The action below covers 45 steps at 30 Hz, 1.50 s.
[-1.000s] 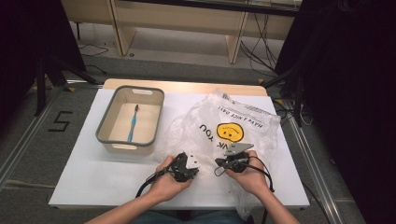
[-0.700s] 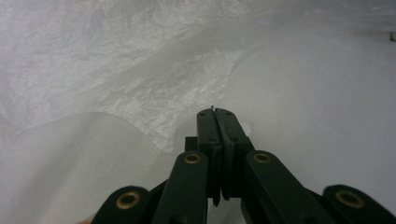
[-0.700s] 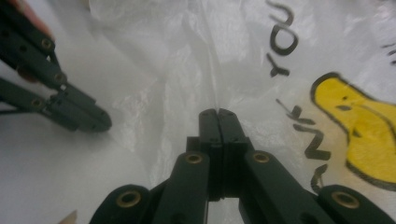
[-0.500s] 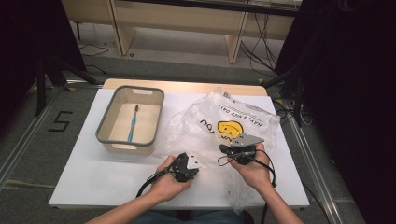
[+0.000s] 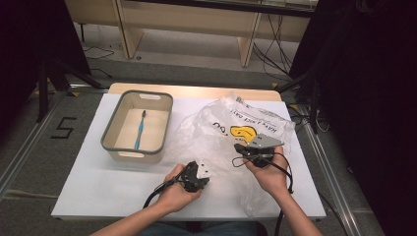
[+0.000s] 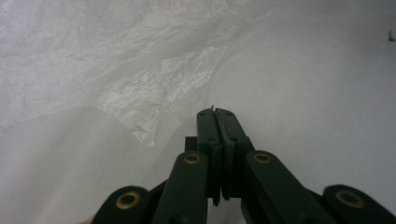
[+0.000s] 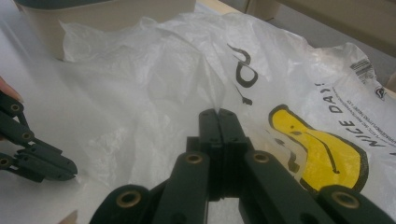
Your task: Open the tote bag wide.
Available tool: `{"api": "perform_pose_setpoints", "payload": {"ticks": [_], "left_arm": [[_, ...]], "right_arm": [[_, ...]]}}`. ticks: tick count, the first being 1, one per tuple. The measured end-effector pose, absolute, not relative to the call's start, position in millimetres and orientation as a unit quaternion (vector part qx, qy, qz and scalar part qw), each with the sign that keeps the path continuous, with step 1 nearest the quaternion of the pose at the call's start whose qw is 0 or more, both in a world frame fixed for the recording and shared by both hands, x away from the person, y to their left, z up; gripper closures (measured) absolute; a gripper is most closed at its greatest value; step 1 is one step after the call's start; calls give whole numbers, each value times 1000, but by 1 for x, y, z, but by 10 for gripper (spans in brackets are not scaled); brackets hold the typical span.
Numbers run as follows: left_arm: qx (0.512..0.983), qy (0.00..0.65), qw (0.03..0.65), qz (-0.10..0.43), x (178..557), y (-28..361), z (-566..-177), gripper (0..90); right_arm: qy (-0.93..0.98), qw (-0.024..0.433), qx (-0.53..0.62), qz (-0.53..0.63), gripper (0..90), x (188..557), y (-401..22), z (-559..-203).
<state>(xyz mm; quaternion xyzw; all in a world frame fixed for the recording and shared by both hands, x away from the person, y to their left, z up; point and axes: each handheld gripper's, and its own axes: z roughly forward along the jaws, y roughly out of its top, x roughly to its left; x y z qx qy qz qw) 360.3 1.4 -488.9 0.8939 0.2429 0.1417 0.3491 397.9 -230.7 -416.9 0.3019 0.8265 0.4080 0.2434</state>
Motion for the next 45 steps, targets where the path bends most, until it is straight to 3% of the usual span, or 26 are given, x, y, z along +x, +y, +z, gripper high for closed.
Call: {"api": "perform_pose_setpoints", "payload": {"ticks": [3, 6, 9, 14, 23, 36, 45], "left_arm": [[891, 250, 355, 130, 361, 3, -485, 879], [871, 252, 390, 158, 365, 5, -471, 814], [853, 260, 412, 187, 371, 3, -462, 805], [867, 246, 380, 209, 387, -13, -479, 864], [881, 238, 355, 201, 398, -22, -494, 875], [883, 238, 351, 199, 397, -23, -494, 892], [885, 235, 347, 205, 395, -24, -494, 893]], "right_arm": [[830, 243, 301, 403, 900, 397, -230, -418], [833, 237, 297, 402, 900, 397, -228, -421], [834, 235, 297, 400, 900, 396, -226, -421], [834, 229, 296, 406, 900, 392, -224, -420], [831, 226, 296, 413, 900, 392, -225, -418], [792, 296, 302, 440, 900, 395, -228, -393], [775, 320, 314, 444, 900, 400, -232, -384]]}}
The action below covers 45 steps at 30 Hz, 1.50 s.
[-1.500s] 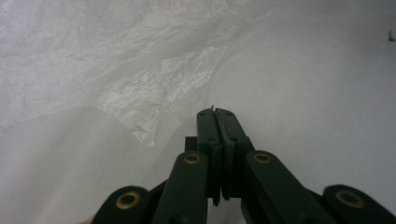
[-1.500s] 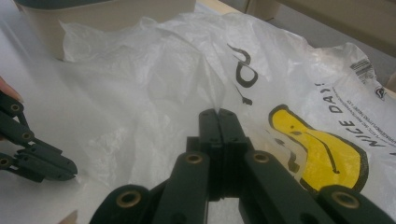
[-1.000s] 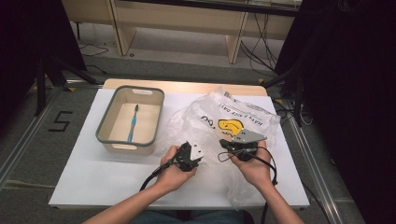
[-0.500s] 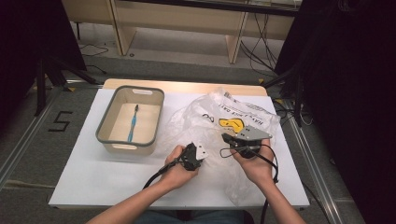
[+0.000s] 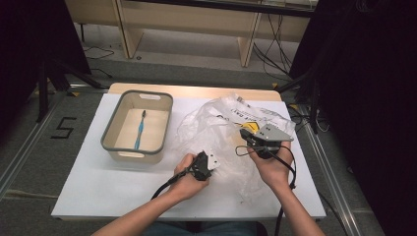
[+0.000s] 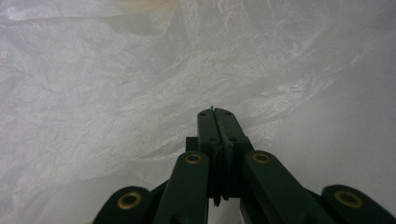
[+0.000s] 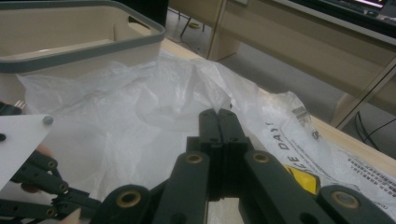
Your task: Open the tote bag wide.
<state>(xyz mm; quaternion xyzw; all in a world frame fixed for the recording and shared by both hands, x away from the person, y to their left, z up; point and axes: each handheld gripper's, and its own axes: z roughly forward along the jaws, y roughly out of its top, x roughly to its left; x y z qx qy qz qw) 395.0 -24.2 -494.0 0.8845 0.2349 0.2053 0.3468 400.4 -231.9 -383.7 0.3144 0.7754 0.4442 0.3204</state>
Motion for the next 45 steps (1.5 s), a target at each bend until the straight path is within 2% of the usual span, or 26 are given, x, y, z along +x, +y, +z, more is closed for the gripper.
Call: {"api": "perform_pose_setpoints", "payload": {"ticks": [7, 23, 32, 45], "left_arm": [[887, 236, 343, 199, 393, -24, -493, 892], [895, 248, 327, 172, 389, -18, -486, 891], [882, 257, 352, 178, 387, -10, -474, 815], [868, 232, 389, 203, 367, 3, -451, 692]], "right_arm": [[760, 337, 320, 455, 900, 405, -231, -375], [747, 341, 326, 469, 900, 410, -230, -368], [746, 340, 327, 471, 900, 412, -228, -367], [745, 338, 331, 471, 900, 414, -228, -368]]}}
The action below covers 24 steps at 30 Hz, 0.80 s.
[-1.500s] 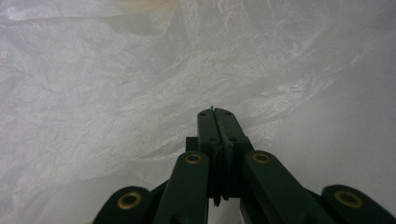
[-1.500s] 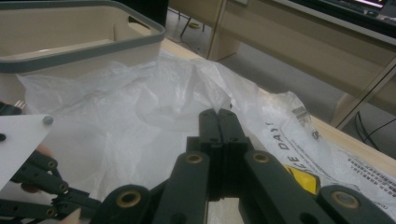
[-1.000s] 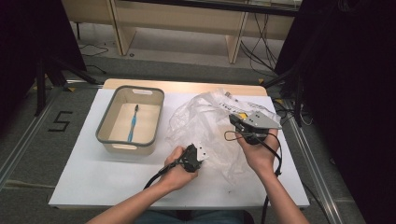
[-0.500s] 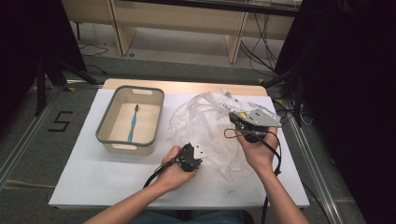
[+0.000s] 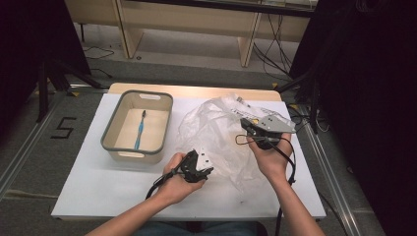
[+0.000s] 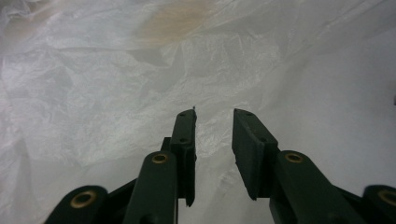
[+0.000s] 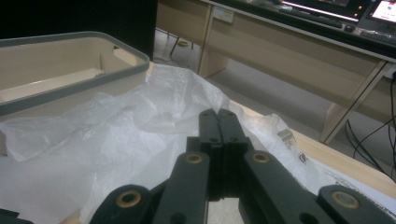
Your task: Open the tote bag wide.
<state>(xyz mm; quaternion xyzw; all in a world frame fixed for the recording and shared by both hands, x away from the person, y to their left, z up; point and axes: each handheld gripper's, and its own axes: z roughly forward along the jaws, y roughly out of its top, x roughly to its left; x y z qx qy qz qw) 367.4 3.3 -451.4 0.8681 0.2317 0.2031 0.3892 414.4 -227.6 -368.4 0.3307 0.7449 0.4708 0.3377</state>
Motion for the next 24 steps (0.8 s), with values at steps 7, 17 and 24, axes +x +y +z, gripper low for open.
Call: {"api": "perform_pose_setpoints", "payload": {"ticks": [7, 17, 24], "left_arm": [[864, 229, 398, 208, 358, 17, -444, 645], [852, 250, 412, 203, 351, 44, -439, 512], [843, 271, 418, 200, 350, 67, -438, 428]], "right_arm": [[744, 337, 332, 472, 900, 415, -228, -368], [745, 337, 331, 471, 900, 415, -227, -369], [745, 337, 330, 471, 900, 414, -227, -369]]}}
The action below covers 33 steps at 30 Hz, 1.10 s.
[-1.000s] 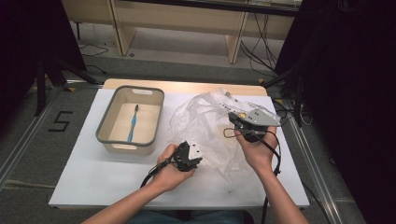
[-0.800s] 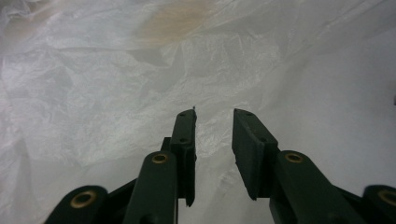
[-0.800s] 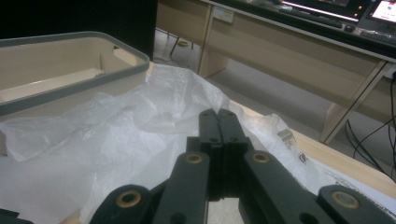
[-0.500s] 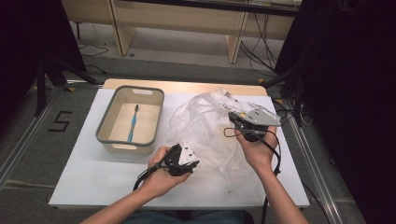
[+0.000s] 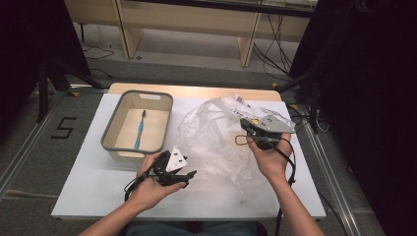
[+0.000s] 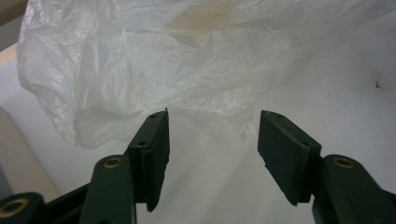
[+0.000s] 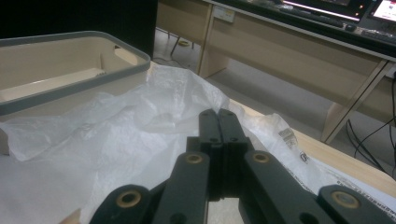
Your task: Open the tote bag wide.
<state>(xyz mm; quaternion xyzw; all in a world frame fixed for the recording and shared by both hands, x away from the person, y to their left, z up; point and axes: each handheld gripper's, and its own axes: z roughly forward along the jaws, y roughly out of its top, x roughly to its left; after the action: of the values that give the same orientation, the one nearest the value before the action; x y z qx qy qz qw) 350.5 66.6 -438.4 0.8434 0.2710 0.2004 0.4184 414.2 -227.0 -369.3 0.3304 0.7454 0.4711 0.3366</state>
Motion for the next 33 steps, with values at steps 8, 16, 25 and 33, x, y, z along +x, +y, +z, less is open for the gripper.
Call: {"api": "perform_pose_setpoints", "payload": {"ticks": [8, 16, 25, 33], "left_arm": [[837, 275, 431, 195, 347, 85, -439, 343], [824, 300, 434, 206, 346, 108, -436, 278], [817, 316, 426, 226, 345, 125, -436, 248], [808, 330, 434, 223, 346, 137, -435, 237]], "right_arm": [[746, 336, 330, 470, 900, 414, -227, -370], [747, 334, 331, 470, 900, 414, -227, -371], [747, 333, 333, 469, 900, 414, -227, -371], [747, 333, 334, 469, 900, 414, -228, -371]]}}
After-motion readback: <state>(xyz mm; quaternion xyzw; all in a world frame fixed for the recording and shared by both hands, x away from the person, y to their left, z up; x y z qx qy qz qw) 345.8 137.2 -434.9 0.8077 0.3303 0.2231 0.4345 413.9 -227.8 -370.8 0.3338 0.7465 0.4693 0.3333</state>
